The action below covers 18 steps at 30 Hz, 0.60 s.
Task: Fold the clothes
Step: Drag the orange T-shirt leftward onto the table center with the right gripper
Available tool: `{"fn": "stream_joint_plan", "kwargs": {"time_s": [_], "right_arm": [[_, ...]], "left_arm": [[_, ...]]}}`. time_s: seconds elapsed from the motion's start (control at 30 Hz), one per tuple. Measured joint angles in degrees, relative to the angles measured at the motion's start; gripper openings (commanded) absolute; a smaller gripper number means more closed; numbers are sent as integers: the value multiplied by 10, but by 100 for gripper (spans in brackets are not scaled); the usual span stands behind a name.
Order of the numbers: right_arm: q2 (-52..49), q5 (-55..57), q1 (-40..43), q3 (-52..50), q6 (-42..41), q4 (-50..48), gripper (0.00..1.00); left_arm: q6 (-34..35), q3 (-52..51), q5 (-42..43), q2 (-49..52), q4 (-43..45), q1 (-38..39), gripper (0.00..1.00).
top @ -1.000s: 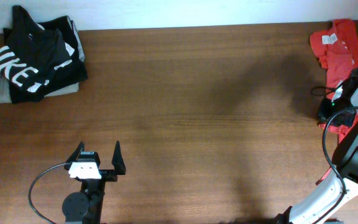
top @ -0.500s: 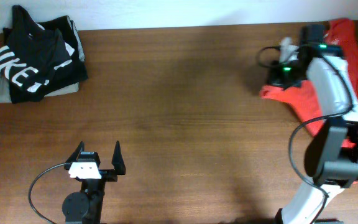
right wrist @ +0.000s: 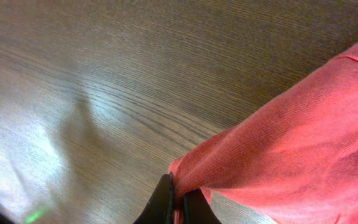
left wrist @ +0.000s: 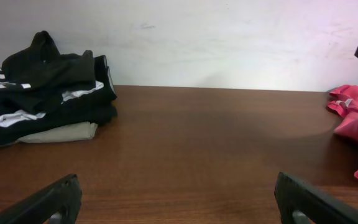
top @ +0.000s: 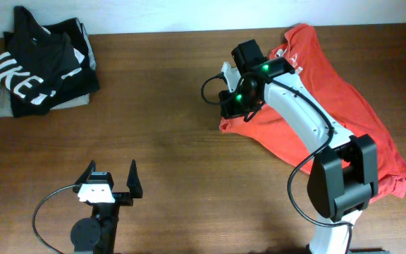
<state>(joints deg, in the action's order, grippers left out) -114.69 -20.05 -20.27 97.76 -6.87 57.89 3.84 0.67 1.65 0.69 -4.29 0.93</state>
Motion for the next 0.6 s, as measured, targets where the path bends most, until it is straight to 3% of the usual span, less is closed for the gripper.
{"fn": "stream_joint_plan", "kwargs": {"time_s": [0.23, 0.43, 0.47, 0.5, 0.53, 0.6], "right_arm": [[0, 1, -50, -1, -25, -65, 4], [-4, 0, -195, -1, -71, -193, 4], [-9, 0, -220, 0, -75, -203, 15], [-17, -1, -253, 0, -79, -210, 46], [-23, 0, -280, -1, -85, -214, 58], [-28, 40, -325, -2, -83, -214, 71]], "left_arm": [[0, 0, 0, 0, 0, 0, 99], [0, 0, 0, 0, 0, 0, 99], [0, 0, 0, 0, 0, 0, 99], [0, 0, 0, 0, 0, 0, 99], [0, 0, 0, 0, 0, 0, 99], [1, 0, -16, -1, 1, -1, 99]]}}
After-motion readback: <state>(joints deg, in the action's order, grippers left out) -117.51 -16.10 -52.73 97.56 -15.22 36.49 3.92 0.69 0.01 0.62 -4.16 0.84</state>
